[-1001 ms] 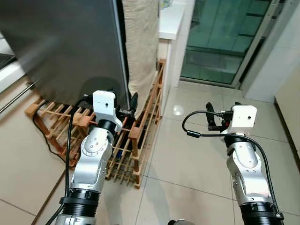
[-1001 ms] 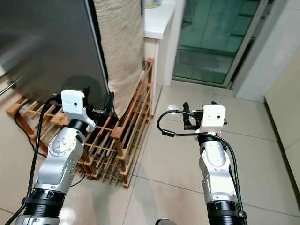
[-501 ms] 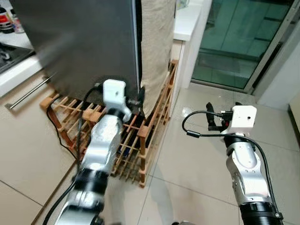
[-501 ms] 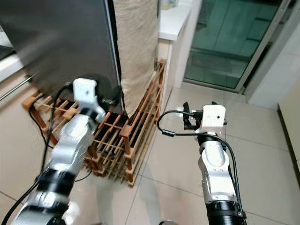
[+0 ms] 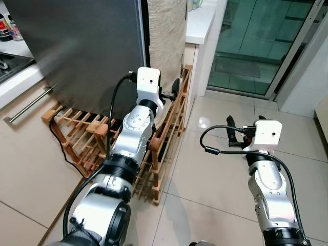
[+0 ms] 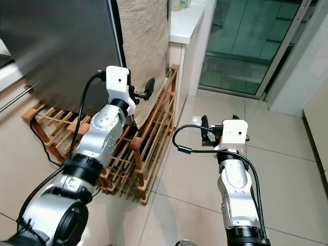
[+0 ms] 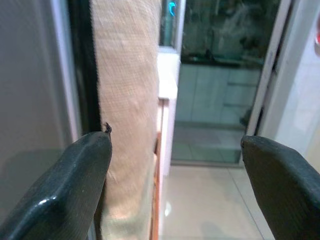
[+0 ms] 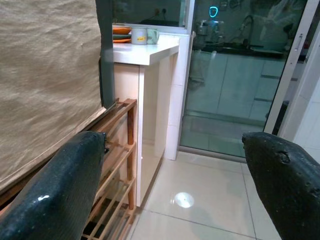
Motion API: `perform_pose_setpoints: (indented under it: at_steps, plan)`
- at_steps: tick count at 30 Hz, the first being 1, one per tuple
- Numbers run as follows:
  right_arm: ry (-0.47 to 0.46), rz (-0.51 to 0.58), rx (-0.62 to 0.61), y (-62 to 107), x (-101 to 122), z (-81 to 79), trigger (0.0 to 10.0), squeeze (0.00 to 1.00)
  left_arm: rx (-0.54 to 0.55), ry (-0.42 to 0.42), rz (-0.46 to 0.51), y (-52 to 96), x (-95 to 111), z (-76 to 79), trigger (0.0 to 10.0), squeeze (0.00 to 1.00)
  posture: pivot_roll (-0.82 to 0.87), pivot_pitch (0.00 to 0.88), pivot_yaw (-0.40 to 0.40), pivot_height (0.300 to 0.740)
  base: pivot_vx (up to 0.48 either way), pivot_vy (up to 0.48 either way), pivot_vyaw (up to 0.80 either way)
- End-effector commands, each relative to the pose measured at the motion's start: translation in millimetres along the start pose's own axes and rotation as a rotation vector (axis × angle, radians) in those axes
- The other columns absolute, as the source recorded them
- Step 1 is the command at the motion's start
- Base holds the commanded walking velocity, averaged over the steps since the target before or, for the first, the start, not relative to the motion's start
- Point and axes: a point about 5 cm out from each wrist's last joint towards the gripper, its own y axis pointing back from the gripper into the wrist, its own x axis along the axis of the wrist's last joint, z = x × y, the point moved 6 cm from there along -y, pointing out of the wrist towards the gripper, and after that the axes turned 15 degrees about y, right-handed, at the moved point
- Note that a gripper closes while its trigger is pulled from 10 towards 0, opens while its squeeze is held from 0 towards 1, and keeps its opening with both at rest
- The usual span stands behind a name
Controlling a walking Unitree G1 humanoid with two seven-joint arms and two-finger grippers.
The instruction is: Restocking fridge
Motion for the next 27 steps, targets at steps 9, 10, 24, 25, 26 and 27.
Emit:
perform_pose_setpoints:
  at_steps: [9, 10, 24, 25, 26, 27]
  plan:
    - [0.004, 0.007, -0.022, 6.1, 4, 5.9, 10.0, 0.0, 0.013, 0.03, 0.047, 15.0, 10, -19.9, 10.0, 0.0, -0.07, 0.0, 0.055, 0.727, 0.0, 0.0, 0.0]
    - [0.004, 0.007, -0.024, 6.6, 5, 6.2, 10.0, 0.0, 0.014, 0.04, 0.046, 19.0, 8, -22.9, 10.0, 0.0, -0.07, 0.0, 0.055, 0.727, 0.0, 0.0, 0.0]
    - [0.023, 0.175, -0.081, 43.5, 47, 20.7, 10.0, 0.0, 0.005, -0.129, 0.176, 131.7, 25, -45.6, 10.0, 0.0, -0.01, 0.0, 0.025, 0.727, 0.0, 0.0, 0.0]
    - [0.014, 0.176, -0.088, 40.9, 49, 21.5, 10.0, 0.0, 0.017, -0.092, 0.173, 130.8, 23, -42.5, 10.0, 0.0, -0.01, 0.0, 0.021, 0.727, 0.0, 0.0, 0.0]
    - [0.006, 0.178, -0.089, 38.7, 51, 21.3, 10.0, 0.0, 0.027, -0.071, 0.173, 129.4, 22, -39.8, 10.0, 0.0, -0.01, 0.0, 0.02, 0.727, 0.0, 0.0, 0.0]
    - [0.004, 0.18, -0.087, 37.2, 53, 20.4, 10.0, 0.0, 0.028, -0.052, 0.171, 128.0, 23, -35.9, 10.0, 0.0, -0.02, 0.0, 0.018, 0.727, 0.0, 0.0, 0.0]
